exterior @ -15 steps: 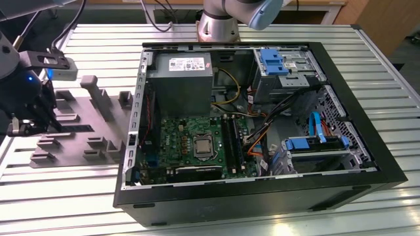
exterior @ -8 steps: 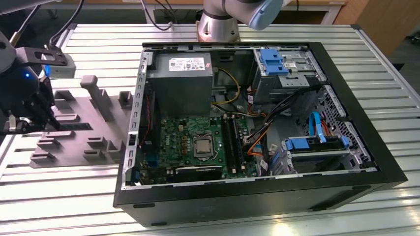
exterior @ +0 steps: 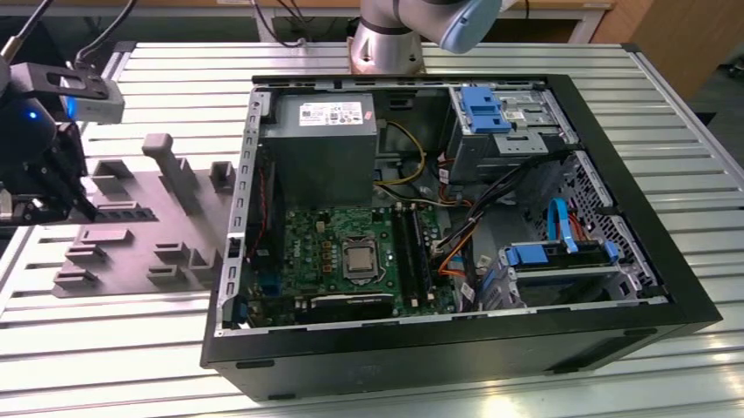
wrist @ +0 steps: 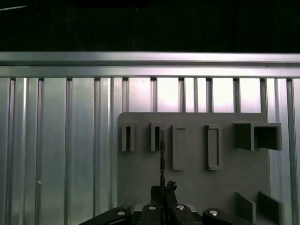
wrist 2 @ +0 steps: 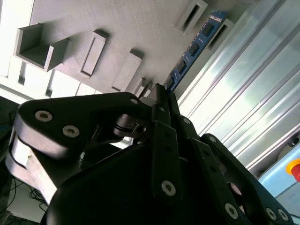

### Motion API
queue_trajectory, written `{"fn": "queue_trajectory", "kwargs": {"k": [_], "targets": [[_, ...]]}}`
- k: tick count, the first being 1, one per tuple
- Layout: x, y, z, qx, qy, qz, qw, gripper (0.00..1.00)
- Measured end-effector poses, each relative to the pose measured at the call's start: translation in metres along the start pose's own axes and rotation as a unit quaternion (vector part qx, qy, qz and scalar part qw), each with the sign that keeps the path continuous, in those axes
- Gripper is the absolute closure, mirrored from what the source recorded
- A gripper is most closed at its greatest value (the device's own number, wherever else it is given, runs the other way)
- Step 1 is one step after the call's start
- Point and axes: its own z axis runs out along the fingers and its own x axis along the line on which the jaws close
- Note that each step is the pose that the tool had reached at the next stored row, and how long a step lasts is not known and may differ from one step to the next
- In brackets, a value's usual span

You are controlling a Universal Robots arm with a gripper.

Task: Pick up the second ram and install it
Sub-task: 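Pick up the second ram and move it above second insertion slot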

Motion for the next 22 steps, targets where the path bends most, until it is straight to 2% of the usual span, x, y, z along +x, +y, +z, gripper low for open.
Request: {"fn": "queue_trajectory", "kwargs": {"k": [22], "targets": [[-0.0021, 0.0022, -0.0598, 0.0001, 0.0006, 0.004, 1.0, 0.86]]}}
